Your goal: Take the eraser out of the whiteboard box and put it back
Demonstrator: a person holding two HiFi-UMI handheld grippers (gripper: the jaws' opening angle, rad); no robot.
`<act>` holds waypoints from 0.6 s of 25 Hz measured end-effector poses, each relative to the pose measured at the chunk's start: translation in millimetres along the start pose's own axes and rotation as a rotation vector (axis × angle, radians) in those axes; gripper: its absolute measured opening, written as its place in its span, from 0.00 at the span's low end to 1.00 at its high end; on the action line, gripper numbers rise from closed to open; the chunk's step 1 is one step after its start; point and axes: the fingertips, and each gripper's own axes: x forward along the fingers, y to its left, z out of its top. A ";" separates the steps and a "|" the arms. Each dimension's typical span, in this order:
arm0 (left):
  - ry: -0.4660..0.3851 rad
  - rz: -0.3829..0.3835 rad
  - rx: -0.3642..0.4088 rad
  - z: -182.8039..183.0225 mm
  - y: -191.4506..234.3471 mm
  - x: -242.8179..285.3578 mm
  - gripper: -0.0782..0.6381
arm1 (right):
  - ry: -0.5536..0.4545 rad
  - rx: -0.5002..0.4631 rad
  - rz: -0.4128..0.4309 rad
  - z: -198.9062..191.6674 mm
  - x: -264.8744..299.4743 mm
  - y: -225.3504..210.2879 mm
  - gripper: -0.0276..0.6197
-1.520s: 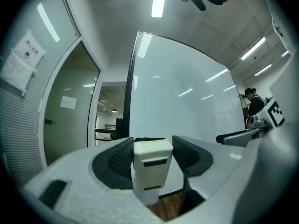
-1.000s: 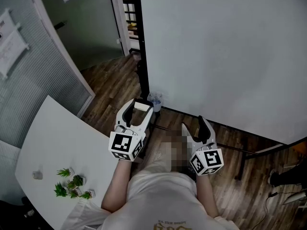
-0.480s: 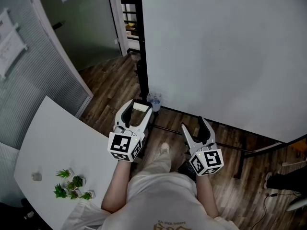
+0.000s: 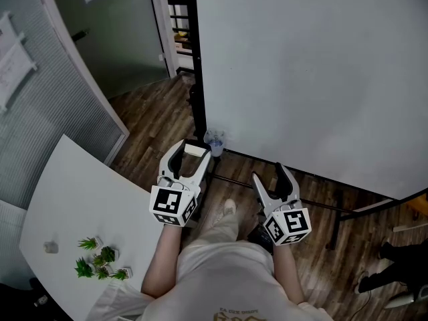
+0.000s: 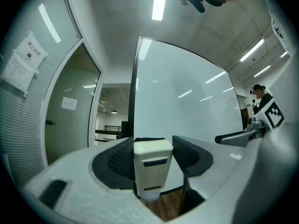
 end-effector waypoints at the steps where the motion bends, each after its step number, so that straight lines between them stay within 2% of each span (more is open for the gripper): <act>1: 0.002 0.000 0.003 -0.4 0.1 0.8 0.47 | 0.000 0.001 0.000 0.2 0.5 -0.4 0.50; 15: 0.022 -0.007 0.017 -4.8 -1.0 13.4 0.47 | -0.004 0.019 0.014 -1.1 8.8 -8.2 0.50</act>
